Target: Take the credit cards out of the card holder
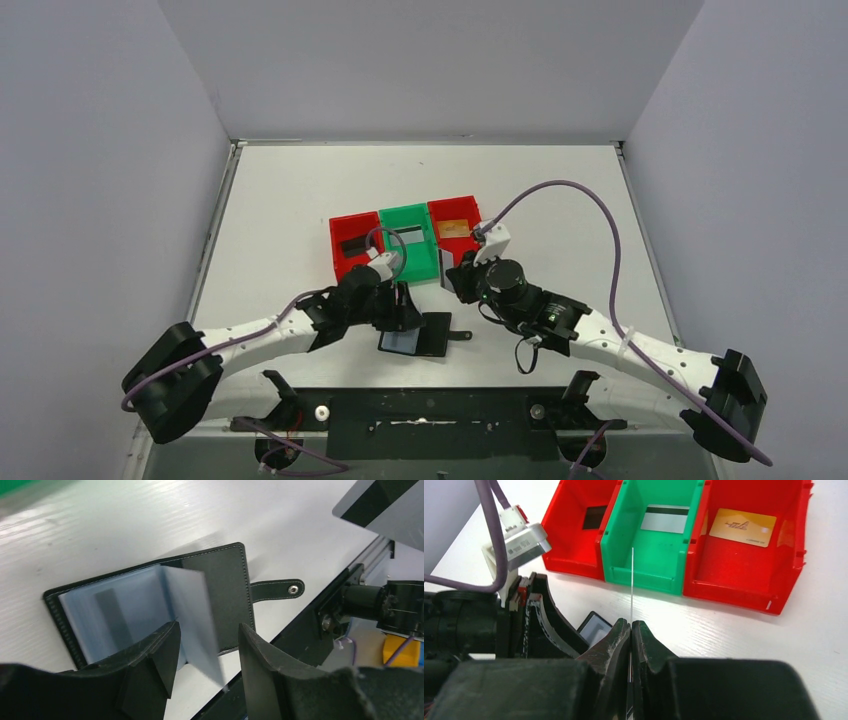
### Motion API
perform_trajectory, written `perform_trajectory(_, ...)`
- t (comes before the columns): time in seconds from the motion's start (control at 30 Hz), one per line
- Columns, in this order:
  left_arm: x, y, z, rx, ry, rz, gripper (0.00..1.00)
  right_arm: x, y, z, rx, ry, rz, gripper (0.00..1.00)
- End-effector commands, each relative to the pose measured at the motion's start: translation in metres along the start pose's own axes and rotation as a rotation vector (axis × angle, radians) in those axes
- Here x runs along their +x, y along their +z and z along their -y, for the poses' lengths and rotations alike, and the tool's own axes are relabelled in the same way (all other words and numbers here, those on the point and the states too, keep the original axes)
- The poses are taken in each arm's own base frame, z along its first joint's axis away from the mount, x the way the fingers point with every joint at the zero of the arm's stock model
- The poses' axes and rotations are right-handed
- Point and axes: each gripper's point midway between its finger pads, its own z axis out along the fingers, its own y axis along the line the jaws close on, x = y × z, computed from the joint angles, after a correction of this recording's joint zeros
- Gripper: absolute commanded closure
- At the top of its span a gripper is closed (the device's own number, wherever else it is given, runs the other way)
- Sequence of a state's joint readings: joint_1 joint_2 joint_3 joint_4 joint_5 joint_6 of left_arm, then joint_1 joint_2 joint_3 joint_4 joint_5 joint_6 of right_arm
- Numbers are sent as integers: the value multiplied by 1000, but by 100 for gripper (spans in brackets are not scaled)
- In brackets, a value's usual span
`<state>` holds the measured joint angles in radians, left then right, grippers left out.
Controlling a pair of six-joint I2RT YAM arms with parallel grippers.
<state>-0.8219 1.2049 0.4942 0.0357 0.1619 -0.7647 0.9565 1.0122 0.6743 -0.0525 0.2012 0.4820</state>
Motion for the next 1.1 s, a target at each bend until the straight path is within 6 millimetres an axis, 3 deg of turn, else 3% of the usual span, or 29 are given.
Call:
perform_trajectory(0.0,-19,11,48,204,19,21,55,-26,-3,10,85,42,90,100)
perform_trajectory(0.23,15,45,38,198,-12,-126,68,-2,-11,31,167,136,66,100)
perform_trajectory(0.5,3,47,46,150,18,-85,65,3,-24,43,183,220,124,100)
perform_trajectory(0.6,6,48,50,160,29,-102,59,7,-27,47,188,239,133,100)
perform_trajectory(0.93,22,51,74,225,75,-134,56,12,-28,55,239,227,108,100)
perform_trajectory(1.07,30,62,64,189,58,-154,57,12,-29,57,250,229,108,100)
